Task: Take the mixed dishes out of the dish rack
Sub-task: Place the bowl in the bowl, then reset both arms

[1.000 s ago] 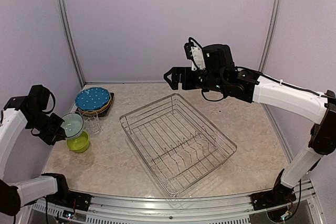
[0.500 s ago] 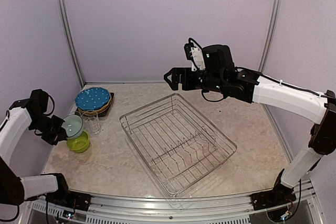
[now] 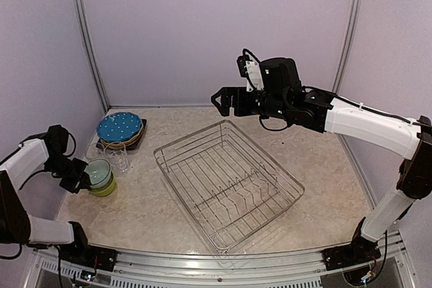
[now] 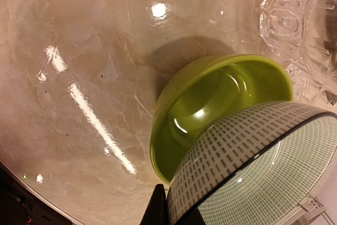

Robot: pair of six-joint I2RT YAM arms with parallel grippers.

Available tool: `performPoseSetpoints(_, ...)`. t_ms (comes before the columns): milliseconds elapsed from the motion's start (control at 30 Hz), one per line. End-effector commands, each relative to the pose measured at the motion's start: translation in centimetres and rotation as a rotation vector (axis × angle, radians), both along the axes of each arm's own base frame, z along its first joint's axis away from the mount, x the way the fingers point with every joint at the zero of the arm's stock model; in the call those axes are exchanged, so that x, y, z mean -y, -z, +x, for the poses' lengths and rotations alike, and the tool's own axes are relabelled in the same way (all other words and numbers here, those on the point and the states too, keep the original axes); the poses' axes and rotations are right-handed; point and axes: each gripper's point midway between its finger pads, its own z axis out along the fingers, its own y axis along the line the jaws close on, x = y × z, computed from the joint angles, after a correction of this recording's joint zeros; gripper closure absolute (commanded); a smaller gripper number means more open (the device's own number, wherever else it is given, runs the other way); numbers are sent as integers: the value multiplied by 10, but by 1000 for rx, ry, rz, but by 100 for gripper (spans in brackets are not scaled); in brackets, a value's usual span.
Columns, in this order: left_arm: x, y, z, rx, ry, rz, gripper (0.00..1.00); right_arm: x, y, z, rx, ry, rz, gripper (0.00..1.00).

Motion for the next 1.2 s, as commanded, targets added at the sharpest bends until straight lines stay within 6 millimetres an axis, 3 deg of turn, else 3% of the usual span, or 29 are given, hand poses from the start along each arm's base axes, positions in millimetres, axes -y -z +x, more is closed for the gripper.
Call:
performPoseSetpoints(0, 1, 5, 12, 42, -4, -27, 98, 7, 1, 0, 7, 12, -18, 1)
performPoseSetpoints(133, 1, 9, 12, 32, -4, -31, 95, 7, 1, 1, 7, 12, -20, 1)
performPoseSetpoints(367, -1, 9, 8, 12, -2, -17, 71, 8, 2, 2, 7, 13, -24, 1)
performPoseSetpoints(700, 1, -4, -2, 20, 4, -6, 67, 9, 1, 2, 8, 14, -24, 1)
performPoseSetpoints(967, -2, -24, 2, 74, -1, 16, 39, 8, 1, 3, 7, 8, -23, 1)
performPoseSetpoints(1167, -6, -57, 16, 130, 38, 83, 15, 8, 1, 3, 5, 11, -26, 1)
